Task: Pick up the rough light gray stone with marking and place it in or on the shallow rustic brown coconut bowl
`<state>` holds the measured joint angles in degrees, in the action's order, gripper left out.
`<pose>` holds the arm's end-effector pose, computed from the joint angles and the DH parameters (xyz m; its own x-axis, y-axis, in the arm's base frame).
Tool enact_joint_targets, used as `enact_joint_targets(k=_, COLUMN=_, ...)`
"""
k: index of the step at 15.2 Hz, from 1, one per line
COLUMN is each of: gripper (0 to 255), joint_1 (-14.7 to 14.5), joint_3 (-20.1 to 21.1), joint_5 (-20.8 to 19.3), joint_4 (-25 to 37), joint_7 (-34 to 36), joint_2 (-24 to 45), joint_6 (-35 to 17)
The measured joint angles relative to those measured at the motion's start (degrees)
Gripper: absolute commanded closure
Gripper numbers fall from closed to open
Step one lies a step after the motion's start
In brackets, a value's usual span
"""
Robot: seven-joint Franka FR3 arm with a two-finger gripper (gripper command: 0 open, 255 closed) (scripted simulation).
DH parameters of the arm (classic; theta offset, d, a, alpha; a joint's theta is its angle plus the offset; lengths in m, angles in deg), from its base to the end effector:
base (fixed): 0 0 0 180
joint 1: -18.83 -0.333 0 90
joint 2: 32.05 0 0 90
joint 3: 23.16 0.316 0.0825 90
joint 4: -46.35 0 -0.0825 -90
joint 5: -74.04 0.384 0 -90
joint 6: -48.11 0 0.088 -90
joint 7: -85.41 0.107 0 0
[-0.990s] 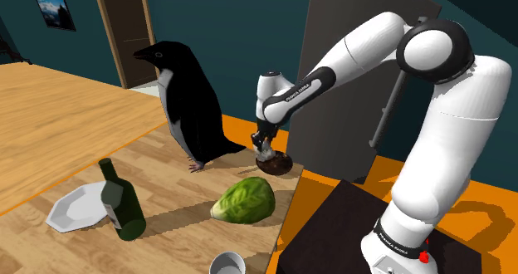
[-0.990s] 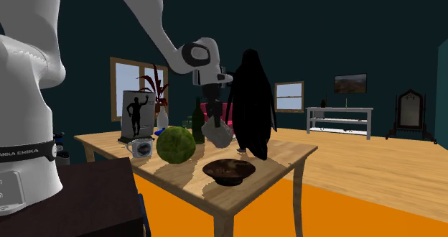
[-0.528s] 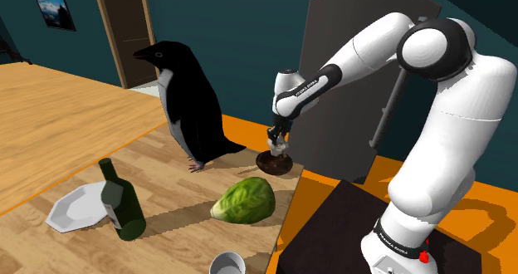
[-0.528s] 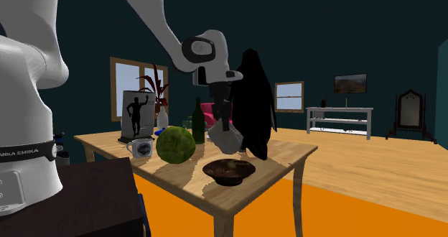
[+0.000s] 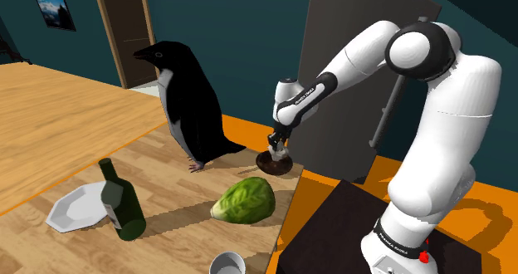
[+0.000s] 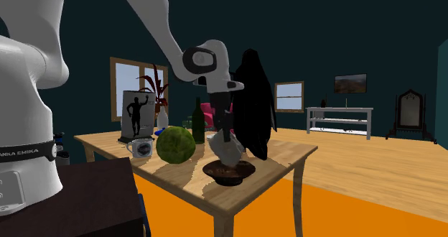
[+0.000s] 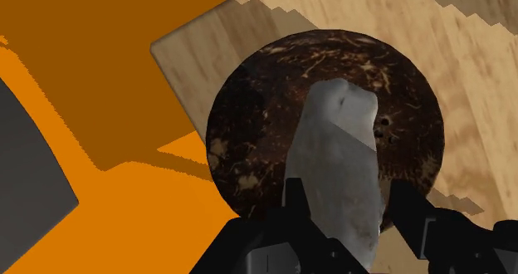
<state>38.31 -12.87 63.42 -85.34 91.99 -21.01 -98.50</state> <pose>0.5283 -0.0824 0.2725 0.9892 -0.1252 0.0758 -0.1305 -0.9890 0.0701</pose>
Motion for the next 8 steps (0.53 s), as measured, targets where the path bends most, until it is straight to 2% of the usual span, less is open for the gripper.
enact_joint_targets(k=8, gripper=255, joint_1=-0.73, joint_3=-1.2, joint_5=-2.84, joint_4=-0.06, joint_7=2.28, joint_2=5.11, joint_6=-5.15)
